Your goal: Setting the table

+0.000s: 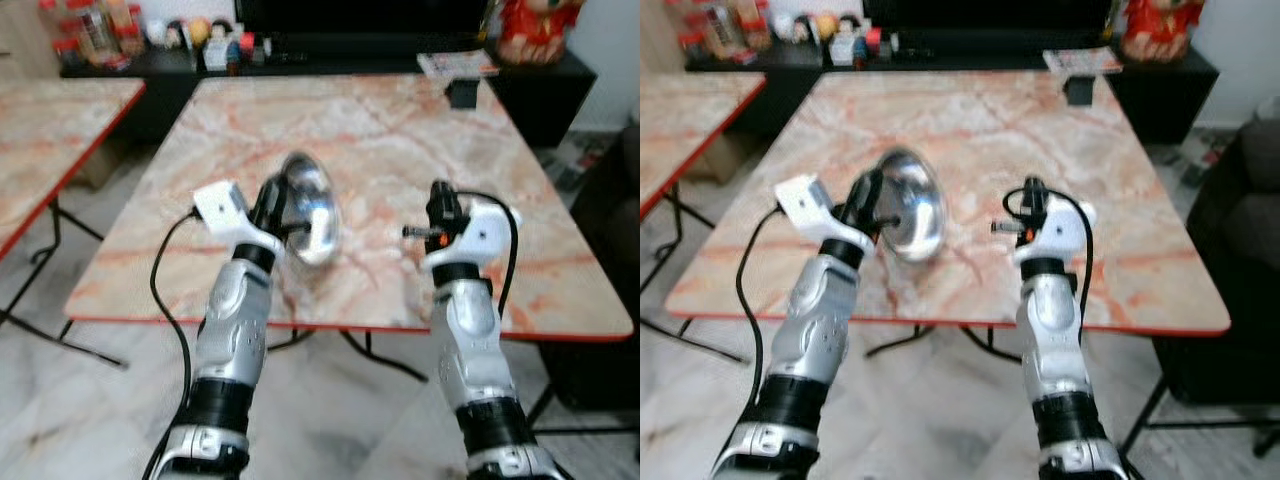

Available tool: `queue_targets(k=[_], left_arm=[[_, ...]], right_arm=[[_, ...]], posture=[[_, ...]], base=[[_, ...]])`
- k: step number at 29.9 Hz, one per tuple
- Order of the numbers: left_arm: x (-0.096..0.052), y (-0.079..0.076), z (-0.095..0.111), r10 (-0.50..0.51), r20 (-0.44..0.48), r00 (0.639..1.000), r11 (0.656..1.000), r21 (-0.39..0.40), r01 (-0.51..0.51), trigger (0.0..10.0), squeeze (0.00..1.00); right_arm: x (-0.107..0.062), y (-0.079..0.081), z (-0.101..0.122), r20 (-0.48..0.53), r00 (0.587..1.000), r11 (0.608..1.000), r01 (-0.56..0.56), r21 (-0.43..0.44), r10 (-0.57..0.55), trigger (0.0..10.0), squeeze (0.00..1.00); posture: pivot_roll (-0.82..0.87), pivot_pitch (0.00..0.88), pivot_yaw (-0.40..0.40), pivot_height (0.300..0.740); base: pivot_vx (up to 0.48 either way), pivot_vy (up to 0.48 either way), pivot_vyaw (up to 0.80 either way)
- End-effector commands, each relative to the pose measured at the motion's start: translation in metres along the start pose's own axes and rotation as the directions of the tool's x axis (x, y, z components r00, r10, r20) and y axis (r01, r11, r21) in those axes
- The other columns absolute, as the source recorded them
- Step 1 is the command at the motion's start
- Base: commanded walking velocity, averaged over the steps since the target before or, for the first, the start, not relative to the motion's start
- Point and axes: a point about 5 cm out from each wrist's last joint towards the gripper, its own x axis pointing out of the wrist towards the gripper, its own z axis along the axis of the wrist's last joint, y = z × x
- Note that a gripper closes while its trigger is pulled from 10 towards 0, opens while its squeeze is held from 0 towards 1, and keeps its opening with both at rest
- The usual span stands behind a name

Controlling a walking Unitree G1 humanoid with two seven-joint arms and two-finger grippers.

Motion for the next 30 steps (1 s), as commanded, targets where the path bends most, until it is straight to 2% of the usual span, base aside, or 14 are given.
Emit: queue_targets(k=[1,10,20,30], left_arm=[[0.0016,-0.0036,0.0068,-0.012,0.032,0.999,1.000,0.002,0.012,10.0,0.00],[0.0014,-0.0041,0.0075,-0.013,0.038,0.999,1.000,-0.011,0.014,10.0,0.00],[0.0014,-0.0017,0.0078,0.003,0.038,0.999,1.000,0.010,-0.004,10.0,0.00],[0.0013,-0.0006,0.0084,0.009,0.040,0.999,1.000,0.015,-0.010,10.0,0.00]], right_arm=[[0.0000,-0.0044,0.0019,0.007,1.000,1.000,0.009,-0.014,-0.009,10.0,0.00],[0.0003,-0.0049,0.0018,0.007,1.000,1.000,0.012,-0.012,-0.012,10.0,0.00],[0.0004,-0.0054,0.0028,0.012,1.000,0.999,0.010,-0.031,-0.009,10.0,0.00],[0.0005,-0.0049,0.0025,0.010,1.000,0.999,0.009,-0.037,-0.009,10.0,0.00]], posture=[[0.00,0.107,0.018,0.740],[0.00,0.112,0.017,0.740],[-0.01,0.110,0.015,0.740],[0.00,0.110,0.015,0.740]], base=[[0.000,0.000,0.00],[0.000,0.000,0.00],[0.000,0.000,0.00],[0.000,-0.281,0.00]])
